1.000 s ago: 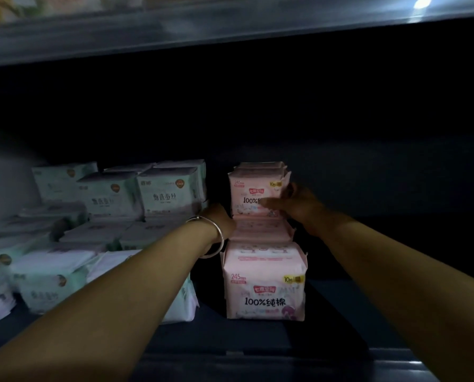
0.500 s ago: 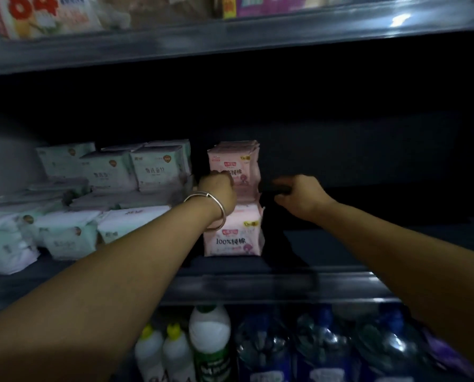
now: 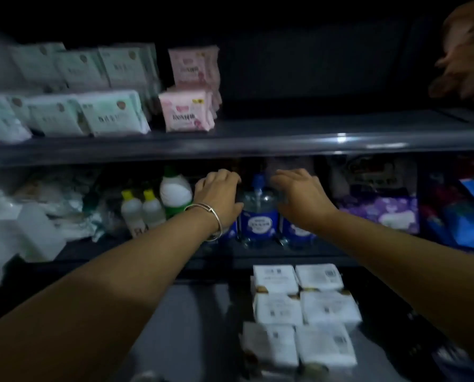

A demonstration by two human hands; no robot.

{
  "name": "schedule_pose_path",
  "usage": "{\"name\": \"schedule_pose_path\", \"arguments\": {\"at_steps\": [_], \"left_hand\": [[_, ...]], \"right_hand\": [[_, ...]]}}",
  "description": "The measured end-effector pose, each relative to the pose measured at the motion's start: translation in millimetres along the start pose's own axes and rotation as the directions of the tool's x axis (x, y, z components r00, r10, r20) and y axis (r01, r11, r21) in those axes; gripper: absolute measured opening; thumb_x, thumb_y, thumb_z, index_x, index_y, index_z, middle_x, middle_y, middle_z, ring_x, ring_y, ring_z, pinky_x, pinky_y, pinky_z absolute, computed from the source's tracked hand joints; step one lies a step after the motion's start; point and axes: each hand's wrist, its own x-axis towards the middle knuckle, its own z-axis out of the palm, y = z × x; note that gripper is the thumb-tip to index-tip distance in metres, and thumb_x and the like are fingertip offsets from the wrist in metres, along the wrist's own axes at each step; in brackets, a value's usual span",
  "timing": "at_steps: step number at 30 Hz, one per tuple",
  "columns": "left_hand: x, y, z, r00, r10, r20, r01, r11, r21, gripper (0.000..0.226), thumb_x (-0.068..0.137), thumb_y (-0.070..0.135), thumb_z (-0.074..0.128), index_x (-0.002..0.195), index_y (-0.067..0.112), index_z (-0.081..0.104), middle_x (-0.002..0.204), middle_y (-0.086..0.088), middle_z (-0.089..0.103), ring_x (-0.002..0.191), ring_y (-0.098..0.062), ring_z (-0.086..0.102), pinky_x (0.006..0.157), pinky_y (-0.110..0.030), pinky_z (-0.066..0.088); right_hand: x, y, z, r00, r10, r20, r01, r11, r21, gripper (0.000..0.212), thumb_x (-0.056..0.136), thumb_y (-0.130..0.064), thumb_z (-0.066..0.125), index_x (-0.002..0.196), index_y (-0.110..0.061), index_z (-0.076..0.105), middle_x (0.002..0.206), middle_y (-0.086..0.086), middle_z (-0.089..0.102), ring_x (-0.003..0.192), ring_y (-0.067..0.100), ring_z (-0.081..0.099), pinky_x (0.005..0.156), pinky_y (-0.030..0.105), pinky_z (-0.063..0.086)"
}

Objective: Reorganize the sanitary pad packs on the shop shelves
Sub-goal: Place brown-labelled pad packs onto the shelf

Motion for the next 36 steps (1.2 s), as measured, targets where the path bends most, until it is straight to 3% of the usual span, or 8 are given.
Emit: {"name": "schedule_pose_path", "arguments": {"at_steps": [4,10,15,22,27,32,36], "left_hand": [[-39,32,55,0.990,0.009,0.137,-0.007,1.000,-0.013,0.057,0.086,0.033,0.060,0.136,0.019,0.037,0.138,-0.005,0.038,0.128,-0.026,0.035,0.104,-0.036,0.029],[-56,48,117,0.925,0.059,0.375,-0.046,0.998,-0.043,0.064,0.086,0.035,0.063,0.140,0.020,0.032,0.140,-0.004,0.034,0.130,-0.025,0.031,0.105,-0.041,0.029],[-73,48,161,0.852,0.088,0.516,-0.041,0.994,-0.102,0.068,0.082,0.038,0.067,0.138,0.021,0.034,0.139,-0.003,0.036,0.129,-0.025,0.033,0.104,-0.040,0.030],[-95,45,209,0.768,0.091,0.633,-0.043,0.995,-0.091,0.079,0.071,0.047,0.075,0.135,0.021,0.037,0.141,-0.001,0.033,0.124,-0.025,0.033,0.102,-0.041,0.034],[-109,49,231,0.771,0.071,0.633,-0.040,0.997,-0.063,0.090,0.066,0.048,0.078,0.139,0.023,0.032,0.138,-0.001,0.036,0.124,-0.024,0.032,0.098,-0.038,0.032],[-122,51,243,0.793,0.061,0.606,-0.062,0.998,-0.020,0.097,0.060,0.046,0.082,0.139,0.024,0.030,0.135,0.000,0.034,0.124,-0.022,0.030,0.099,-0.039,0.030],[-126,52,247,0.804,0.060,0.592,-0.097,0.995,0.031,0.097,0.059,0.043,0.082,0.138,0.023,0.028,0.134,-0.001,0.032,0.124,-0.022,0.028,0.099,-0.039,0.028]], "right_hand": [[-62,35,36,0.983,0.020,0.183,-0.015,0.999,-0.032,0.048,0.087,-0.022,0.058,0.133,-0.016,0.047,0.138,0.003,0.047,0.126,0.027,0.037,0.096,0.034,0.032],[-102,71,79,0.916,0.117,0.385,-0.115,0.993,-0.027,0.060,0.085,-0.029,0.065,0.139,-0.017,0.040,0.139,0.007,0.047,0.127,0.030,0.038,0.103,0.041,0.036],[-127,79,127,0.808,0.066,0.585,-0.061,0.998,-0.028,0.077,0.079,-0.038,0.071,0.144,-0.021,0.033,0.143,0.009,0.040,0.131,0.029,0.034,0.108,0.037,0.032],[-154,81,165,0.684,0.043,0.728,-0.042,0.999,-0.019,0.090,0.068,-0.048,0.077,0.142,-0.026,0.032,0.137,0.006,0.036,0.125,0.024,0.032,0.104,0.037,0.034],[-182,83,184,0.741,0.027,0.671,0.101,0.983,-0.151,0.099,0.065,-0.052,0.077,0.142,-0.019,0.024,0.139,0.005,0.032,0.125,0.024,0.031,0.106,0.039,0.030],[-197,79,196,0.851,-0.039,0.524,0.205,0.943,-0.261,0.071,0.080,-0.042,0.065,0.135,-0.012,0.032,0.132,0.009,0.036,0.121,0.026,0.033,0.103,0.038,0.031],[-202,82,198,0.866,-0.045,0.497,0.181,0.957,-0.229,0.068,0.080,-0.041,0.064,0.134,-0.015,0.032,0.131,0.009,0.040,0.120,0.026,0.035,0.103,0.038,0.030]]}}
